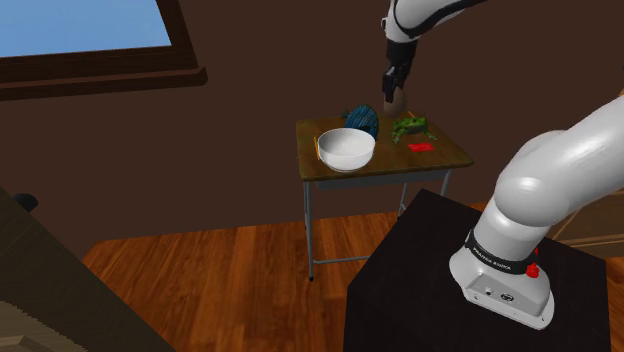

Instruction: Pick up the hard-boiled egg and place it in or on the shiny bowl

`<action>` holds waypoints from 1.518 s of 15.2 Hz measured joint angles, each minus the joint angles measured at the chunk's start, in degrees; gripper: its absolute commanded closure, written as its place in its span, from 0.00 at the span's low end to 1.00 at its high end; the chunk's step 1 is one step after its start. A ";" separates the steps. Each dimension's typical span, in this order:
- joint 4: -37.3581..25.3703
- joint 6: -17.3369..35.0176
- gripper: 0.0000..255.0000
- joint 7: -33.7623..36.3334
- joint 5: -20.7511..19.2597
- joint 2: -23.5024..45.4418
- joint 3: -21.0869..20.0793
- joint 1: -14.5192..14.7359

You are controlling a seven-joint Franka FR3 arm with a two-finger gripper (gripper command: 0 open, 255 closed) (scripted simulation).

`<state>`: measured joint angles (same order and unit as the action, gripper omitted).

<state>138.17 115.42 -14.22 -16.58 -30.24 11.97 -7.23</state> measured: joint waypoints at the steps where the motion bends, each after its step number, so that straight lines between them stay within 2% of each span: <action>1: -0.86 -0.20 1.00 1.25 0.54 0.92 -1.03 0.64; 11: -13.43 -2.70 1.00 11.50 4.20 13.16 -8.94 5.61; 23: -7.19 5.80 1.00 13.90 3.43 15.72 -9.21 5.66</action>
<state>130.98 121.22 -0.32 -13.15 -14.52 2.76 -1.57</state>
